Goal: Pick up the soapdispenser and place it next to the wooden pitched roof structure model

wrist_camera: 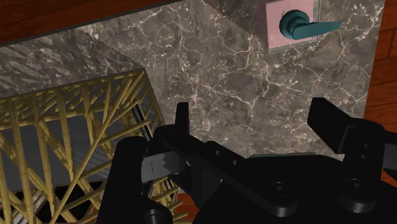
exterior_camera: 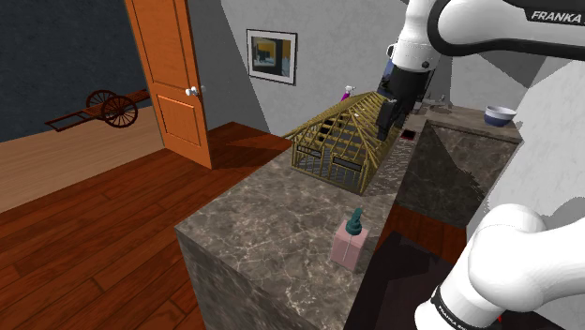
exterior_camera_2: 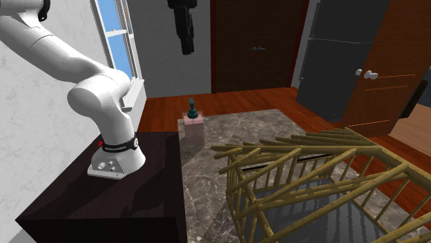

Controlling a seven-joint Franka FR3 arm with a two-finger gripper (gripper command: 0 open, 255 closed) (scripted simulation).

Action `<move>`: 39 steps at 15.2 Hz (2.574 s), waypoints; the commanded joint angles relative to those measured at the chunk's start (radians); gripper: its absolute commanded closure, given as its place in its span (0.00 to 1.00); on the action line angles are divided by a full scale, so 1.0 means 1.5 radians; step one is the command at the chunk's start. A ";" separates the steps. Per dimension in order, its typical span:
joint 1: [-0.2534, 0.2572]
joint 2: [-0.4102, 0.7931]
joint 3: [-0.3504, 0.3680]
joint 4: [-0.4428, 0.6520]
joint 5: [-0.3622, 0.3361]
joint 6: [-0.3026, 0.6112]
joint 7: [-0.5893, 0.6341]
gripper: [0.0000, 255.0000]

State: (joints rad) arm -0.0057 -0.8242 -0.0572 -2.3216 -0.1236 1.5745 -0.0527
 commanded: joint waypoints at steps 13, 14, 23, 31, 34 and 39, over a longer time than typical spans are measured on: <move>0.030 0.013 0.156 -0.197 0.050 0.131 0.188 0.00; 0.034 0.021 0.170 -0.209 0.056 0.144 0.205 0.00; 0.046 0.075 0.228 -0.280 0.076 0.239 0.274 0.00; 0.044 0.084 0.229 -0.308 0.074 0.276 0.276 0.00; 0.044 0.084 0.229 -0.308 0.074 0.275 0.276 0.00; 0.044 0.084 0.229 -0.307 0.074 0.275 0.276 1.00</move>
State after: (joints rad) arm 0.0594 -0.6992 0.2857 -2.7811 -0.0131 1.9872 0.3611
